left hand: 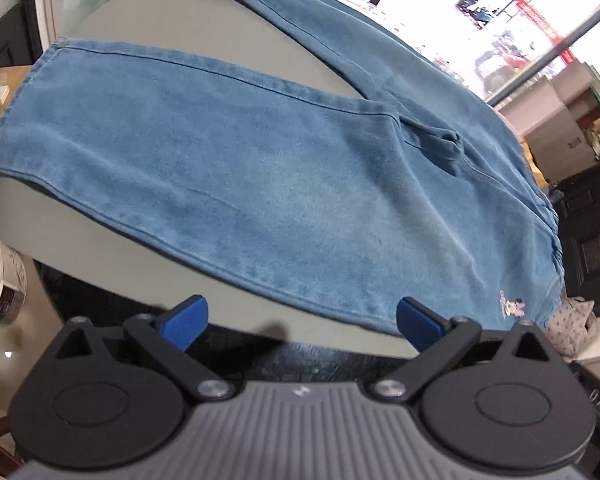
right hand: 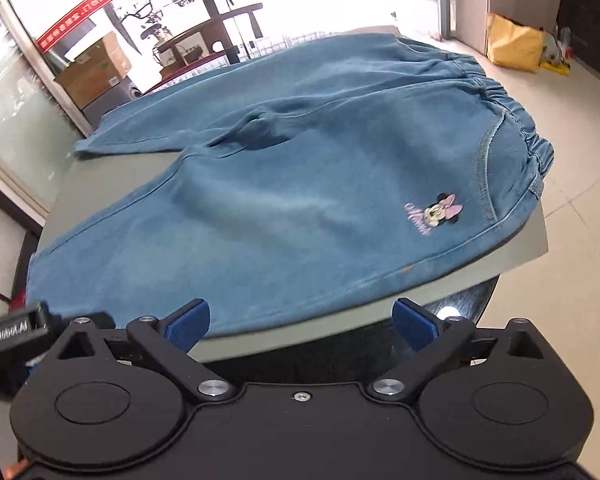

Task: Fold clothes
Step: 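Move both grippers toward the blue denim pants on the table, then close the left gripper on a pant leg hem while the right gripper grasps the waistband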

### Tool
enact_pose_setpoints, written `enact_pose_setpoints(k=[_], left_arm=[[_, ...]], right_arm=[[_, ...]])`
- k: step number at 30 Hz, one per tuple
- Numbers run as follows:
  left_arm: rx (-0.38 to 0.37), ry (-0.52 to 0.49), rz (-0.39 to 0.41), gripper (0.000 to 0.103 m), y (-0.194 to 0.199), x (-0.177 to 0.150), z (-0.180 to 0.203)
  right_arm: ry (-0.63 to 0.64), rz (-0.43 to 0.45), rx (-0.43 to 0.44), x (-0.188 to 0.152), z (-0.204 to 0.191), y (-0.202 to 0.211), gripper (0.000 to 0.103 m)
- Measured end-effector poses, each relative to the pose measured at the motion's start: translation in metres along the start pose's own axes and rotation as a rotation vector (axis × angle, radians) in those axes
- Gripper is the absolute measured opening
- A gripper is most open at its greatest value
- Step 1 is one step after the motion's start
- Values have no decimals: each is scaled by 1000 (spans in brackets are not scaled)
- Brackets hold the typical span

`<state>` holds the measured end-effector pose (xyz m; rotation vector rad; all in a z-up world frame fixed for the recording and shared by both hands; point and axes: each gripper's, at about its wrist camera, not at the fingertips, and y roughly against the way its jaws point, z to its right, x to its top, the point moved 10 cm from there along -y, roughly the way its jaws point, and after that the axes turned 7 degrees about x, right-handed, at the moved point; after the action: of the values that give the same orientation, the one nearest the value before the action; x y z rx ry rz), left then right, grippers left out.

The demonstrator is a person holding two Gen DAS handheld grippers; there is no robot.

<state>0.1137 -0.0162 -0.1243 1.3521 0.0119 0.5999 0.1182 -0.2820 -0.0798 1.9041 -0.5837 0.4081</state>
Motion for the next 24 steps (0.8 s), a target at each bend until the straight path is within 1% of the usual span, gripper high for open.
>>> enact_pose_setpoints(k=[2,4,5,8,11,12,14,16,18,22,24], left_arm=[[-3,42,5,103,-6,7,2],[-21,102,-7,103,-14,16,1],[-22,126,-6,103,-17,19,0],[9,179,0,103,-28,29,-4],[18,239,-4,103,-36,34,-7],[10,264,-9,103,-38,35,-7],[1,279,-10,103,-39,39,-3],[32,235,0,103,-40,40,5],[83,149,12,103,-44,41,16],[79,61,-22,103,-52,40,36],[87,4,-35,103,-58,40,44]], right_arm=[[-38,41,-21,19,24,0,97],[-112,78,-47,38,54,1,98],[-150,83,-66,46,72,0,98],[-219,76,-129,58,119,-2,98],[-259,76,-196,66,166,-4,98],[-279,76,-205,68,178,-6,98],[-322,62,-200,69,196,-10,98],[-351,46,-200,69,206,-15,98],[-365,28,-197,67,208,-20,98],[-363,13,-190,64,203,-30,97],[-369,6,-188,63,197,-33,91]])
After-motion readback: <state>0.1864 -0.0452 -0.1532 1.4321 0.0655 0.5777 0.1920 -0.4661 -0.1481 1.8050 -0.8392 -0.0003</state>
